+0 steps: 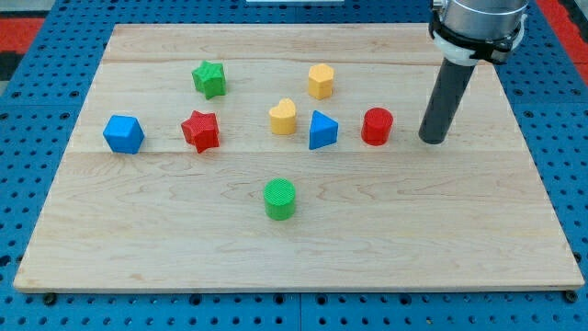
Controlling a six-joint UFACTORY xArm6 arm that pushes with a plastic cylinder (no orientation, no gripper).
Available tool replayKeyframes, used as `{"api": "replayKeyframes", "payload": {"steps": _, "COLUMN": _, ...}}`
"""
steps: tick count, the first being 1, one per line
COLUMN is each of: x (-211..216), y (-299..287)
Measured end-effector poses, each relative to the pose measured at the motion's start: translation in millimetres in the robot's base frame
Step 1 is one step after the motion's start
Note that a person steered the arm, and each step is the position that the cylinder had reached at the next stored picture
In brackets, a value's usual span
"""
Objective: Push the yellow heart to the left of the yellow hexagon
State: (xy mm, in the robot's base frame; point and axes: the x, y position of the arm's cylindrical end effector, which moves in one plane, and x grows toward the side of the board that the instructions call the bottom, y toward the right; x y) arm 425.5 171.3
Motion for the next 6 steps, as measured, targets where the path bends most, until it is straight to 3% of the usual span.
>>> {"api": "replayKeyframes", "payload": {"steps": 6, "x": 15.5, "y": -194.6}}
